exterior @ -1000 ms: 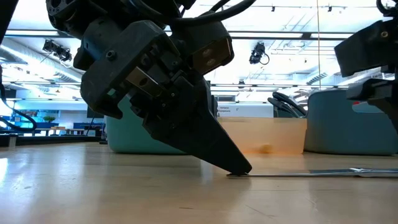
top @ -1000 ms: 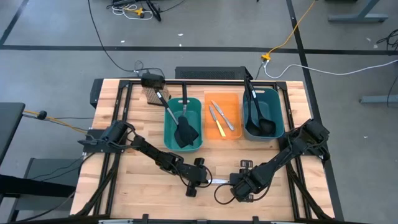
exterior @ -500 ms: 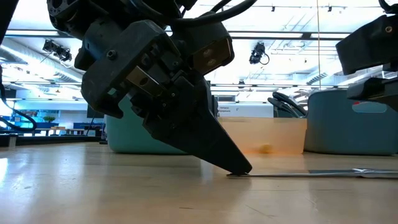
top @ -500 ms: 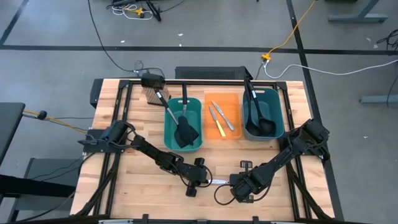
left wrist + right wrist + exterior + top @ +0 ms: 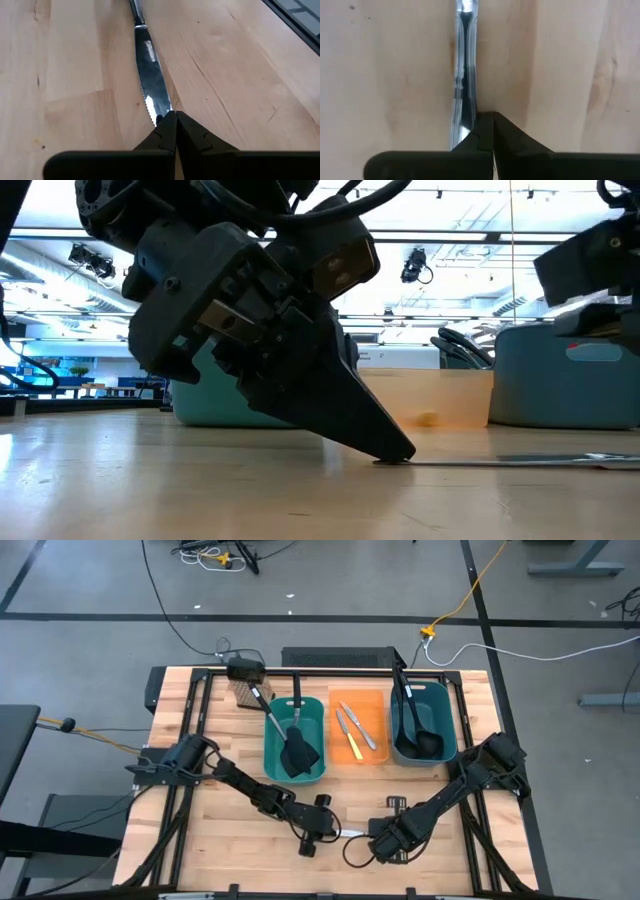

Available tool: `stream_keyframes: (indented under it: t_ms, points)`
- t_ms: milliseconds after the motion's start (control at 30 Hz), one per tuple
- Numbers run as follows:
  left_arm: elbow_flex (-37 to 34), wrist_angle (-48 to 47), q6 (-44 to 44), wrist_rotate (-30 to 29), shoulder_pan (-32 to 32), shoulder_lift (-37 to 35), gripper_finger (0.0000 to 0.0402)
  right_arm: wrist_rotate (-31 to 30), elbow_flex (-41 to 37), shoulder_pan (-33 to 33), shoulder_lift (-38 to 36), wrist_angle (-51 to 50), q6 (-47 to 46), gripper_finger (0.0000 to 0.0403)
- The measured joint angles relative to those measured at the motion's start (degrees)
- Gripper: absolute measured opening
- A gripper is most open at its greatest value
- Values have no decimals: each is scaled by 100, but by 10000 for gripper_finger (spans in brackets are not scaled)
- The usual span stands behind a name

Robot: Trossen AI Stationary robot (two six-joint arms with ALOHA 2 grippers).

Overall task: Pick & Place Kitchen Items
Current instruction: Put the silver table knife into the orange bin

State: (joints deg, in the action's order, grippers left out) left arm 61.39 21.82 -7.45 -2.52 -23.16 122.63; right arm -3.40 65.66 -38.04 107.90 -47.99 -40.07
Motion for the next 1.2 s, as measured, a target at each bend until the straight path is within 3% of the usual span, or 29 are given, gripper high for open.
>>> stream_keyframes:
  t_ms: [267, 500, 700, 900, 1033, 1200]
  points:
    - [7, 43, -51, -31, -15, 4, 6, -209, -59, -10, -9, -16, -160, 10]
    - [48, -753, -729, -66, 37, -65, 3, -201, -56, -4, -9, -48, -271, 20]
    - [50, -854, -843, -81, -48, -79, 3, -367, -54, 2, -9, -178, -304, 22]
    - [40, -691, -498, -134, -72, -79, 5, -624, 241, -63, -32, -1090, -458, 22]
    - [12, -548, -230, -217, -85, -125, 5, -132, 691, -111, -75, -1843, -597, 7]
    - [-9, -533, 111, -381, -89, -316, 9, 311, 962, -262, -77, -1987, -623, 8]
